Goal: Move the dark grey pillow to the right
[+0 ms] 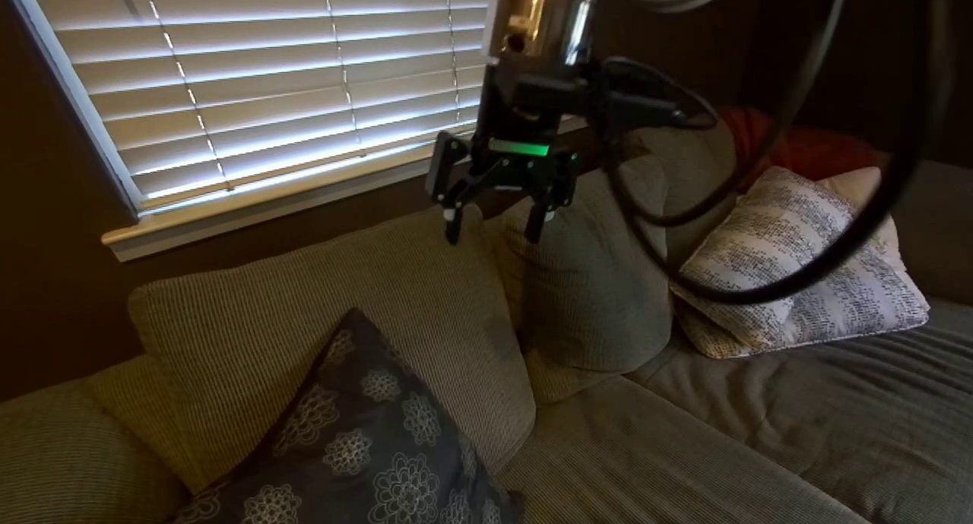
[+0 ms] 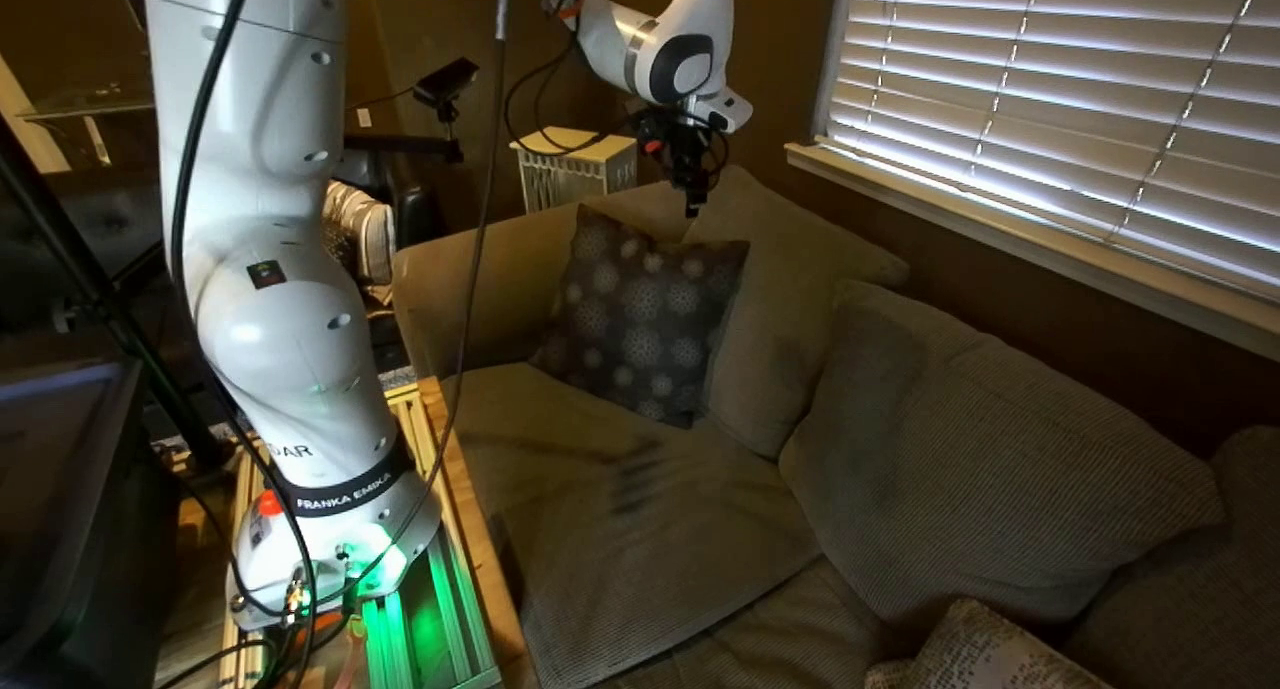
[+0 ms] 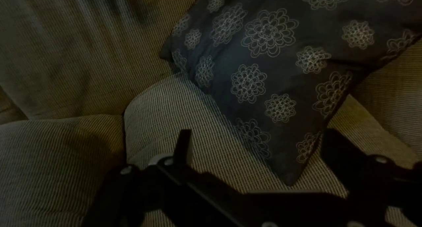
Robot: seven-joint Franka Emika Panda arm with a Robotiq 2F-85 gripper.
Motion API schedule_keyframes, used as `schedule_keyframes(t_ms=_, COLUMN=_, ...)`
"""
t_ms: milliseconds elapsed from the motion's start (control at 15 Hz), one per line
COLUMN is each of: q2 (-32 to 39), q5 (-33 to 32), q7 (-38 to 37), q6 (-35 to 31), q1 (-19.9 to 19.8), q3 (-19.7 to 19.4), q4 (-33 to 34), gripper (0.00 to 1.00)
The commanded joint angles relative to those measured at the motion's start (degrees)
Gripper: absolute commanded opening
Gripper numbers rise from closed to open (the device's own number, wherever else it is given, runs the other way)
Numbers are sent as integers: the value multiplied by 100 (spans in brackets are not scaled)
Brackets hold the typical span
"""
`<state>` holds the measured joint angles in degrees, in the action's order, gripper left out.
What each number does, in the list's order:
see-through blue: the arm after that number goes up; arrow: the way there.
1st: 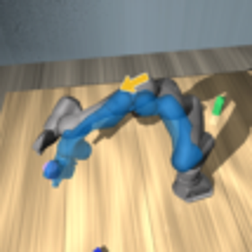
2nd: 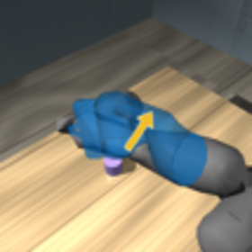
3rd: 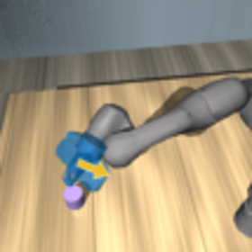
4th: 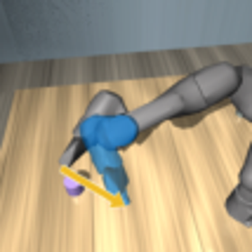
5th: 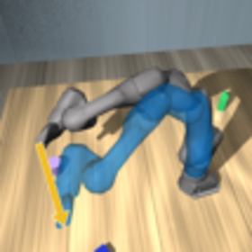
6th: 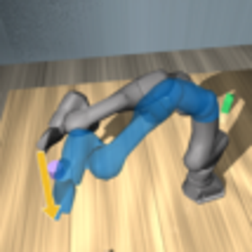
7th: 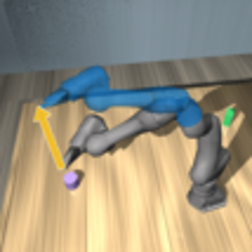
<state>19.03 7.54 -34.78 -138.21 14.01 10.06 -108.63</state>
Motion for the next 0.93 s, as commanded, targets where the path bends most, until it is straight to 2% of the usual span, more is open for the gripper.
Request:
schedule_keyframes(t_ms=0, q2=1320, q5=-168, q7=-973, q6=-348, q1=506, q3=-280, q4=1303, gripper=100)
schedule_keyframes(t_ms=133, q2=1926, q5=-11, q7=-1046, q6=-394, q1=633, q3=-296, q4=1896, gripper=100)
schedule_keyframes(t_ms=267, q2=2407, q5=101, q7=-923, q6=14, q1=668, q3=-216, q4=2450, gripper=100)
schedule_keyframes(t_ms=333, q2=1791, q5=68, q7=-811, q6=-318, q1=627, q3=-265, q4=1615, gripper=100)
schedule_keyframes(t_ms=533, q2=2301, q5=81, q7=-808, q6=-231, q1=694, q3=-266, q4=2135, gripper=100)
schedule_keyframes(t_ms=800, q2=2353, q5=79, q7=-811, q6=-128, q1=694, q3=-268, q4=2302, gripper=100)
schedule_keyframes(t_ms=867, q2=2520, q5=-16, q7=-767, q6=-321, q1=703, q3=-353, q4=2456, gripper=100)
